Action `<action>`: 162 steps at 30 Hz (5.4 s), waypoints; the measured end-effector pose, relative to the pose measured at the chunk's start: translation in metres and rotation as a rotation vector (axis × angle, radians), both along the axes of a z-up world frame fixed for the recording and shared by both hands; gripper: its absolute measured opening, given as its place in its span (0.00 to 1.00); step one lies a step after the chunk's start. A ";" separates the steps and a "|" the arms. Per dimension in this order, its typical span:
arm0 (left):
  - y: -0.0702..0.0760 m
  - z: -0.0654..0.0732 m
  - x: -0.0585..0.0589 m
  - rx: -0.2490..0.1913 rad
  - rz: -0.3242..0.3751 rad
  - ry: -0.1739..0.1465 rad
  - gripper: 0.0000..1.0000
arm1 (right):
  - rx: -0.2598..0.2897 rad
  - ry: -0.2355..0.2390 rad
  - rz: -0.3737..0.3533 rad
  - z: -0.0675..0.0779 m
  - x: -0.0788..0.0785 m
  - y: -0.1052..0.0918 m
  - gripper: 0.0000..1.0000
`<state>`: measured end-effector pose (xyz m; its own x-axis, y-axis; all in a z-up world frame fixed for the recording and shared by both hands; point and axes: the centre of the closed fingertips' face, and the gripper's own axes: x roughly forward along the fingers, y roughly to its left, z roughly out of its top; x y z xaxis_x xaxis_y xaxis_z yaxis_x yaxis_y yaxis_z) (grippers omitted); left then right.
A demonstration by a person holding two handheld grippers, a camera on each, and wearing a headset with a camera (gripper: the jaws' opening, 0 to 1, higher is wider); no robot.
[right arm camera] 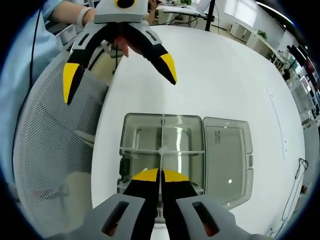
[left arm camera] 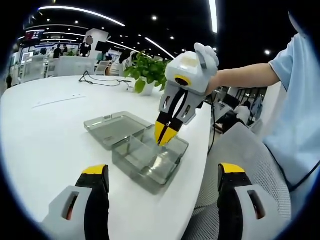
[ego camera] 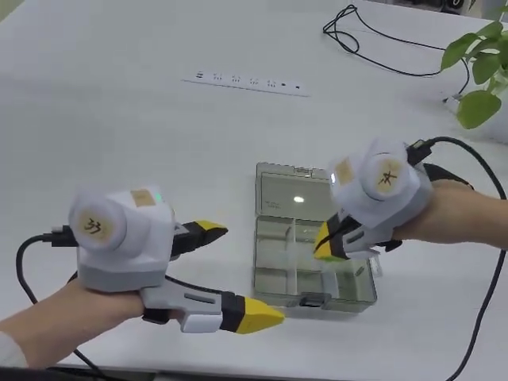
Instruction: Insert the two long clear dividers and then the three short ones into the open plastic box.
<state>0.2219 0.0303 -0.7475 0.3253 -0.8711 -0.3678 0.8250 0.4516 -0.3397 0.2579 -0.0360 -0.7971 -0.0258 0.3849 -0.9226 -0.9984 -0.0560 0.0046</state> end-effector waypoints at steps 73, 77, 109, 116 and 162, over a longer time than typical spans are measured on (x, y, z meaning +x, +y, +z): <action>-0.016 0.019 0.006 0.032 -0.092 -0.116 1.00 | 0.385 -0.054 -0.439 0.042 -0.002 -0.076 1.00; -0.018 0.019 0.006 0.028 -0.089 -0.113 1.00 | 0.328 -0.058 -0.473 0.035 -0.004 -0.109 1.00; -0.012 0.013 -0.003 0.117 -0.071 -0.080 0.96 | -0.203 0.013 -0.227 -0.036 -0.009 -0.281 0.51; -0.012 0.015 0.003 0.108 -0.043 -0.078 0.95 | -0.220 0.028 -0.246 -0.040 -0.004 -0.286 0.40; -0.018 0.046 0.039 -0.089 0.173 -0.005 0.71 | 0.045 -0.218 -0.320 0.037 0.020 -0.167 0.32</action>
<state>0.2608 0.0125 -0.7017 0.4752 -0.8308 -0.2897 0.7393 0.5555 -0.3804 0.2780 -0.2033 -0.7602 0.2970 0.3821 -0.8751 -0.9428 0.2628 -0.2053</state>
